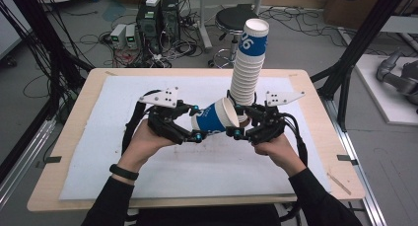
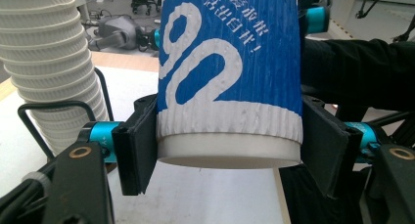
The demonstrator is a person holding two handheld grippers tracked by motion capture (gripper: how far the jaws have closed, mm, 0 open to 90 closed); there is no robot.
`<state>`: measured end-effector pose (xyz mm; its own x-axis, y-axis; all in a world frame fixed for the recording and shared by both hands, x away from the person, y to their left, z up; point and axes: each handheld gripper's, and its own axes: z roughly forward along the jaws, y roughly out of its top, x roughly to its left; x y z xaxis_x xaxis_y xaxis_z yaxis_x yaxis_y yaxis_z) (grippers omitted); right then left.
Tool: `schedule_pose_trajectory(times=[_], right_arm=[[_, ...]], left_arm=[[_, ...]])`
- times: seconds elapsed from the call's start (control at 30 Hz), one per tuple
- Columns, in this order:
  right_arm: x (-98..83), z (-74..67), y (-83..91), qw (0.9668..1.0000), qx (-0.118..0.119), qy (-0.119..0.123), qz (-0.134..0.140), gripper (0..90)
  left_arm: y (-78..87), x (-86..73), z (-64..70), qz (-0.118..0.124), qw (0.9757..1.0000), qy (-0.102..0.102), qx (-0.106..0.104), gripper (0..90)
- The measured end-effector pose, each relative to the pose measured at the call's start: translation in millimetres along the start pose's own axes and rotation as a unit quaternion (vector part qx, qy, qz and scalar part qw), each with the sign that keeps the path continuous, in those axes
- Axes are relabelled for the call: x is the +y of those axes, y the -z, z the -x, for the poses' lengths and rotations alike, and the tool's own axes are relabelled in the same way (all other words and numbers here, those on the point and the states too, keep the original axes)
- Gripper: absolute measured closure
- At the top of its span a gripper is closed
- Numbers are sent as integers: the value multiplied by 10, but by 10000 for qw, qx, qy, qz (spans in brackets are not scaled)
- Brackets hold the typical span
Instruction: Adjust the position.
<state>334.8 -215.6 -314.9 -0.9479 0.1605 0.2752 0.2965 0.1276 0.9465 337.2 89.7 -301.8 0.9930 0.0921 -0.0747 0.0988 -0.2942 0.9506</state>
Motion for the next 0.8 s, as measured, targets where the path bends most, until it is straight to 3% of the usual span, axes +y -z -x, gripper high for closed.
schedule_pose_trajectory(times=[0.13,0.3,0.43,0.53,0.8], right_arm=[[1,-8,-10,9999,30,5,109,154],[1,2,1,10000,15,93,-3,214],[10,-24,-13,9992,-72,309,-262,233],[21,-52,-36,9972,-229,478,-531,238],[41,-64,-79,9919,-297,598,-1077,240]], left_arm=[[-63,-16,2,-45,10000,-17,-27,300],[-89,-34,3,-164,9999,17,-11,301],[-115,-38,15,-518,9986,-20,39,290],[-141,-44,17,-756,9971,59,67,227],[-238,-79,24,-1289,9916,77,113,214]])
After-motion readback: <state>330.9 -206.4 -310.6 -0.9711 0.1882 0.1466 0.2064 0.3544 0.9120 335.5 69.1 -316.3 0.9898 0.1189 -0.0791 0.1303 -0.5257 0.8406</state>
